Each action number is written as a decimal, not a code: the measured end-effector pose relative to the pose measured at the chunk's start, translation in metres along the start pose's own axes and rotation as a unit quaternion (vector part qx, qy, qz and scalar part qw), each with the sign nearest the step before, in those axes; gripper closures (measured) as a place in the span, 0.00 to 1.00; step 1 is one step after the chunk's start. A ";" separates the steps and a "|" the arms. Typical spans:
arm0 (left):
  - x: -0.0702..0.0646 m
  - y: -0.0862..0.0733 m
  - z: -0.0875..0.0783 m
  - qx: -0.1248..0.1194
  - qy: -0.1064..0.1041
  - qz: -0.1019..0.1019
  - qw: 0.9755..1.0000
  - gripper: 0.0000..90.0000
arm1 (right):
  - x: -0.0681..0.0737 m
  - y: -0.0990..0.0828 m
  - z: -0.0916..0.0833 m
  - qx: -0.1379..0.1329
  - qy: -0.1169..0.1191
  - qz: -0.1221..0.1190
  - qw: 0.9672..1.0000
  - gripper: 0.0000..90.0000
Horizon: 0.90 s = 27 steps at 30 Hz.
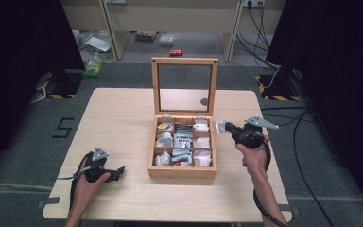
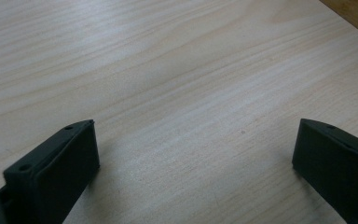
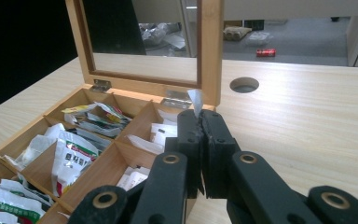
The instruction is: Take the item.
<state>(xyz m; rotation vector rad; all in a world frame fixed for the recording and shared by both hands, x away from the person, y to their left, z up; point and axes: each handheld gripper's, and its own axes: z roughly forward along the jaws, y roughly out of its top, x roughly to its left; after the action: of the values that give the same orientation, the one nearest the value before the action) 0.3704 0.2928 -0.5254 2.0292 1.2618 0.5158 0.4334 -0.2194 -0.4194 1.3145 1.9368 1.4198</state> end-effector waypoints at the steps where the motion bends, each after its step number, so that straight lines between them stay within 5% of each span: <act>1: 0.000 0.000 0.000 0.000 0.000 0.000 1.000 0.00 | -0.001 0.000 0.000 0.000 -0.001 0.000 1.000 0.97; 27: 0.000 0.000 0.000 0.000 0.000 0.000 1.000 0.00 | -0.019 -0.020 0.012 0.033 -0.029 0.011 0.999 0.97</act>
<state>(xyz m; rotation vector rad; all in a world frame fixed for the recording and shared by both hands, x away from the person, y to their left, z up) 0.3704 0.2928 -0.5254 2.0296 1.2617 0.5158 0.4425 -0.2300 -0.4454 1.3948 1.9531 1.3233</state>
